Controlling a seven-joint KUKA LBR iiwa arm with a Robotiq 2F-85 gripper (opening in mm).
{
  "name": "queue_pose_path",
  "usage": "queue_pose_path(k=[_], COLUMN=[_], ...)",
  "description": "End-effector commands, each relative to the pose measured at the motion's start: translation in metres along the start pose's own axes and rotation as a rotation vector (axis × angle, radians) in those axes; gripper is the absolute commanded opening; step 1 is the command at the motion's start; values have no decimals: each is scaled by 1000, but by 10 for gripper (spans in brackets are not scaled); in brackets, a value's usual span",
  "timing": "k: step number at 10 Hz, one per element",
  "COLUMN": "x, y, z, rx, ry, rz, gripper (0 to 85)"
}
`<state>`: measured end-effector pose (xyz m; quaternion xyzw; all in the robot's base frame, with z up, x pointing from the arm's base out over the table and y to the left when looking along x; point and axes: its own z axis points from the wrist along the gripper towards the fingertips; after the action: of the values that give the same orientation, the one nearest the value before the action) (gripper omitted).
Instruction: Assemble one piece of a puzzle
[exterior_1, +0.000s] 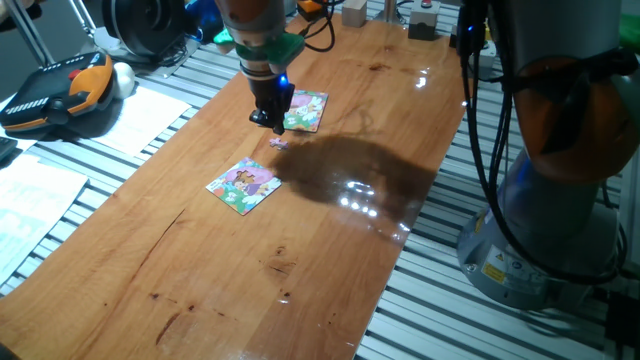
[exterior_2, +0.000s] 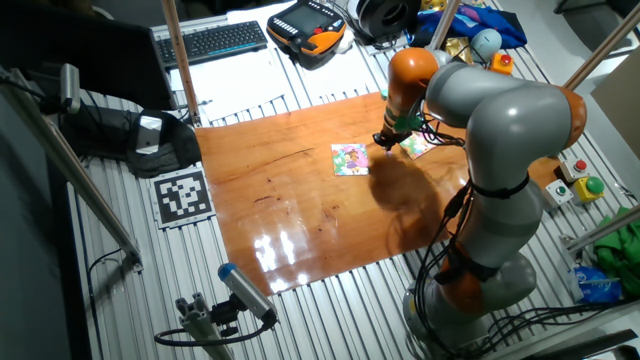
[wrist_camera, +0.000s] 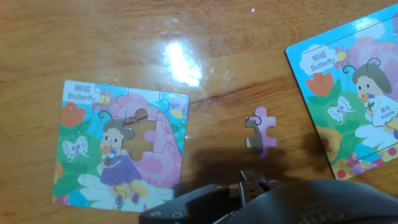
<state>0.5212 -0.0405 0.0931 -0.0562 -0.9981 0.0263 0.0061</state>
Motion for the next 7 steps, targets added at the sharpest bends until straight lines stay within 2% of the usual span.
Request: queue_pose_path(k=[1,2,4,5,7], x=[0,1,1,1,1], y=[0,0,0,0,0], z=[0,0,2,2,2], rx=[-8,-10,-19,-24,-20], ry=[5,29,22,16,12], rz=[1,-4,-7,-3,36], gripper=[0,0,0,170,170])
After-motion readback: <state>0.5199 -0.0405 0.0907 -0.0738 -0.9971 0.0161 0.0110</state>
